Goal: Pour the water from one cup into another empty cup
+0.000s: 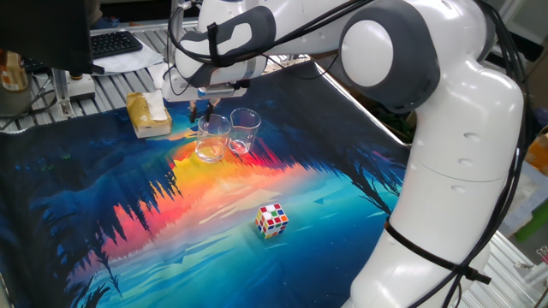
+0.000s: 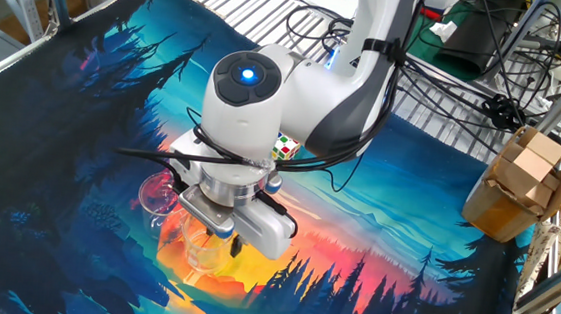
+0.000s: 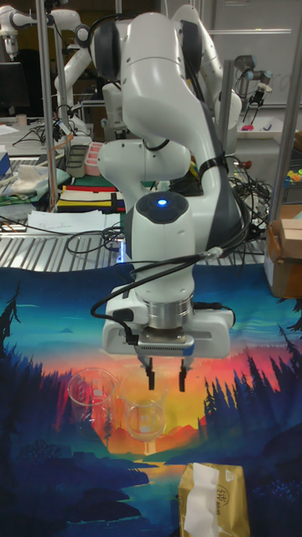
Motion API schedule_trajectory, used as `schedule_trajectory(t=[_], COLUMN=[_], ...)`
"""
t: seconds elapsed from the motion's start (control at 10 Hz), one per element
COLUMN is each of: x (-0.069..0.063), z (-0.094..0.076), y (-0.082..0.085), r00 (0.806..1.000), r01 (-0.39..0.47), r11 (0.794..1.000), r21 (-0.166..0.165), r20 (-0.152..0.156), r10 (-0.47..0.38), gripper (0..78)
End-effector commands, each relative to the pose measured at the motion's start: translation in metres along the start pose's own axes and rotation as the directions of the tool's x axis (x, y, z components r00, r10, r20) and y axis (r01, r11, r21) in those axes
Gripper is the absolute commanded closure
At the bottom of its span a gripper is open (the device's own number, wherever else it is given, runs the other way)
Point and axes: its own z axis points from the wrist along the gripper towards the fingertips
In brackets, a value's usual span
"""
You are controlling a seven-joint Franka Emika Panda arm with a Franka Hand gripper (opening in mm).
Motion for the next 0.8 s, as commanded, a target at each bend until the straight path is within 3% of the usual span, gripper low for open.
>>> schedule_trajectory(t=[0.1,0.6,0.7,0.8], x=[-0.001,-0.001,0.009,0.010], z=[-0.001,-0.001,0.011,0.011], y=[0.000,0.000,0.003,0.003], r00=[1.000,1.000,1.000,1.000], r01=[-0.001,-0.001,-0.005,-0.005], r11=[1.000,1.000,1.000,1.000], r21=[0.000,0.000,-0.006,-0.005], r20=[0.003,0.003,-0.005,-0.006], r10=[0.001,0.001,0.005,0.005], gripper=[0.1,0.1,0.1,0.1])
